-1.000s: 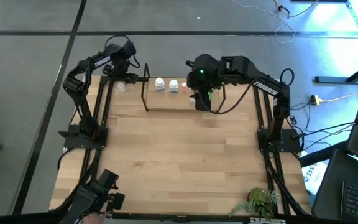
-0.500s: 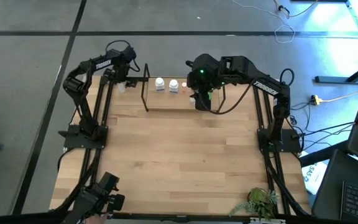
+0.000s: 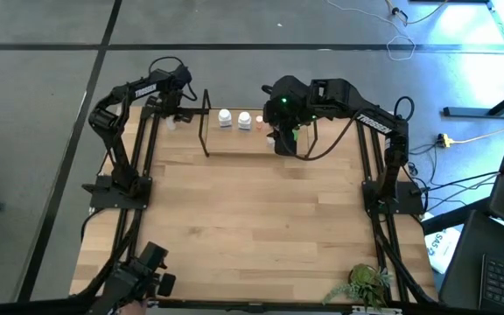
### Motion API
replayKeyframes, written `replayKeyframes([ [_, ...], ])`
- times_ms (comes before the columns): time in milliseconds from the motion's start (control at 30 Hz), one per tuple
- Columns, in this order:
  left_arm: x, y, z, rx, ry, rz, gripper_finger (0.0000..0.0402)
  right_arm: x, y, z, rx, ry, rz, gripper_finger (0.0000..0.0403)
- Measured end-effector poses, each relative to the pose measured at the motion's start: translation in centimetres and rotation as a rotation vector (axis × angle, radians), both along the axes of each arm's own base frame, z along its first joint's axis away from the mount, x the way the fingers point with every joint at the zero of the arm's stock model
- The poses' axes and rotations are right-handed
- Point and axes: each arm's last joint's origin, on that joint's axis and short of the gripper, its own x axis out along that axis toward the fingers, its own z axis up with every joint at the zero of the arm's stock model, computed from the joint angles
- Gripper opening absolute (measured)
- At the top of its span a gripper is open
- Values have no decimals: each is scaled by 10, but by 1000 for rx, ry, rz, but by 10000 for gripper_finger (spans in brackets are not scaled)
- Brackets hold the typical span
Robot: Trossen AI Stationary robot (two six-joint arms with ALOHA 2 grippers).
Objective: Pick and place medicine bottles onto shelf by color
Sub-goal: Put the transparent pill bottle on the shelf
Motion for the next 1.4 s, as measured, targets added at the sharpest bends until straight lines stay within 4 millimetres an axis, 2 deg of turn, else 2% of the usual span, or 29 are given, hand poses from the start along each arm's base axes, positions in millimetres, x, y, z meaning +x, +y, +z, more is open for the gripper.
replayKeyframes([
  [133, 0, -1, 0, -14, 5, -30, 135, 0, 0, 0, 2, 0, -2, 213],
  [333, 0, -4, 1, -54, 17, -62, 131, 0, 0, 0, 2, 0, -2, 213],
  [467, 4, -5, 17, -59, 17, -104, 131, 0, 0, 0, 2, 0, -2, 213],
  [600, 6, -10, 49, -18, 9, -135, 130, 0, 0, 0, 4, -1, -5, 213],
  [800, 7, -30, 117, 118, -53, -177, 129, 0, 0, 0, 4, 0, -5, 213],
  [1000, 19, -68, 191, 305, -145, -277, 129, 0, 0, 0, 5, 1, -5, 213],
  [1100, 26, -91, 220, 361, -185, -338, 129, 0, 0, 0, 4, 1, -5, 213],
  [1267, 45, -122, 249, 406, -248, -452, 129, 0, 0, 0, 4, 1, -5, 213],
  [1400, 64, -145, 256, 421, -293, -565, 129, -1, 0, -1, 6, 8, -5, 213],
])
